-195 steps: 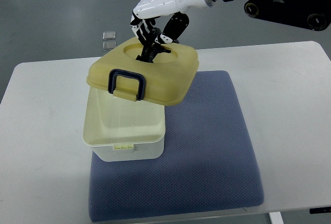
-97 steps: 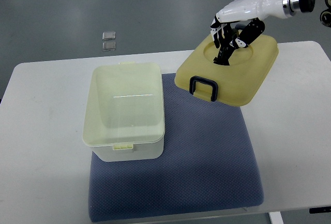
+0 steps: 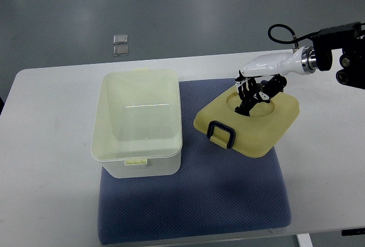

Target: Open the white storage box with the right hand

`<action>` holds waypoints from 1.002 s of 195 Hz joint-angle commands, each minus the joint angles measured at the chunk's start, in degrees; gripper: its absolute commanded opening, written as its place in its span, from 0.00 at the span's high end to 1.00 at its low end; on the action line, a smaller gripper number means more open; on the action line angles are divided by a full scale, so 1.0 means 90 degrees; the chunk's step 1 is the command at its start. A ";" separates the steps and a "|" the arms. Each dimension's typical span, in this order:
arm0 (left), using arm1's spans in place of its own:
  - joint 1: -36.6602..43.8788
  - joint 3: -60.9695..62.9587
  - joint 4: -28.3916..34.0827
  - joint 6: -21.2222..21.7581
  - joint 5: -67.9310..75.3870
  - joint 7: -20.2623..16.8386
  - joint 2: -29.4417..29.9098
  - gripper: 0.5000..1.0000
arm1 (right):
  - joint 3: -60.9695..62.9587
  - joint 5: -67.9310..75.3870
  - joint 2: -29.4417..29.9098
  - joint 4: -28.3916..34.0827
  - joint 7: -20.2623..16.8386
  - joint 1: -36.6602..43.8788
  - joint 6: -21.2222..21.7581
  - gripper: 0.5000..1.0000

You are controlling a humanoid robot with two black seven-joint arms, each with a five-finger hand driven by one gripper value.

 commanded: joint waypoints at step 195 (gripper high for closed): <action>0.0000 -0.0010 0.0010 0.0007 -0.0011 0.0000 0.0000 0.00 | 0.3770 0.2812 -0.0238 -0.1064 -0.0051 -0.0858 0.1121 0.14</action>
